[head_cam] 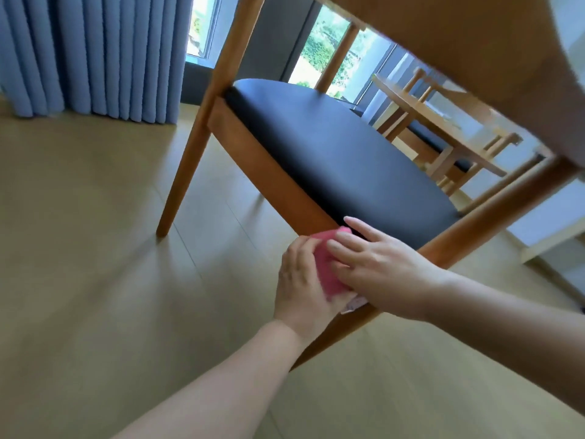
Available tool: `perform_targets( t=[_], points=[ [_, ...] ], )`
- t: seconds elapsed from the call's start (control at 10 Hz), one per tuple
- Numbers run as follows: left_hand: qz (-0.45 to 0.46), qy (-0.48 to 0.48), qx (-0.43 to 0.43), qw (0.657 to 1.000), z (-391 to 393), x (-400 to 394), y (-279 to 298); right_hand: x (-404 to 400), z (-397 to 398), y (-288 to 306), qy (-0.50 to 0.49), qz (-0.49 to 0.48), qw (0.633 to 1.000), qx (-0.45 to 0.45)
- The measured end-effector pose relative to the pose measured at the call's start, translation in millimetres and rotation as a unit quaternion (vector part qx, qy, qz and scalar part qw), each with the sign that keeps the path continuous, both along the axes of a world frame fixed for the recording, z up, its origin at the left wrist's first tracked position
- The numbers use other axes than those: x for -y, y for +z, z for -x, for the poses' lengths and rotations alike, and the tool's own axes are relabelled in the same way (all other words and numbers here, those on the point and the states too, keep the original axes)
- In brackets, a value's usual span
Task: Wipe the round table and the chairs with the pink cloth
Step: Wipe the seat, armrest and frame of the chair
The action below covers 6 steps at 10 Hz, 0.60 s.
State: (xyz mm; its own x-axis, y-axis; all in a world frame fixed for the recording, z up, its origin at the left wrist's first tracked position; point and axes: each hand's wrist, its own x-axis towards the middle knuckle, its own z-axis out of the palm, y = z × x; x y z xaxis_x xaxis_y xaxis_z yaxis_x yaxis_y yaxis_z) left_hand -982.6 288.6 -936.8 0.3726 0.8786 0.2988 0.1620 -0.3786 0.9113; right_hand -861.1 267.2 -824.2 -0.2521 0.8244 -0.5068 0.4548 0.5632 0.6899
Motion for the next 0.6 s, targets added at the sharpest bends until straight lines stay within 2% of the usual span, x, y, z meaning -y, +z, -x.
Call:
perform_targets(
  t=[0.1, 0.2, 0.3, 0.5, 0.6],
  points=[
    [-0.151, -0.061, -0.154, 0.975, 24, -24, -33, 0, 6, -2, 0.09, 0.0, 0.995, 0.037],
    [-0.317, -0.143, -0.334, 0.876, 68, -75, -52, -3, 11, -7, 0.059, 0.041, 0.993, 0.096],
    [-0.329, -0.156, -0.393, 0.844, 107, -117, -37, -13, 9, -12, 0.049, 0.073, 0.994, 0.058],
    [-0.365, -0.157, -0.418, 0.817, 156, -138, -29, -31, 4, -25, 0.072, 0.072, 0.991, 0.089],
    [-0.371, -0.175, -0.416, 0.812, 166, -141, -28, -36, 4, -24, 0.049, 0.084, 0.991, 0.089]
  ],
)
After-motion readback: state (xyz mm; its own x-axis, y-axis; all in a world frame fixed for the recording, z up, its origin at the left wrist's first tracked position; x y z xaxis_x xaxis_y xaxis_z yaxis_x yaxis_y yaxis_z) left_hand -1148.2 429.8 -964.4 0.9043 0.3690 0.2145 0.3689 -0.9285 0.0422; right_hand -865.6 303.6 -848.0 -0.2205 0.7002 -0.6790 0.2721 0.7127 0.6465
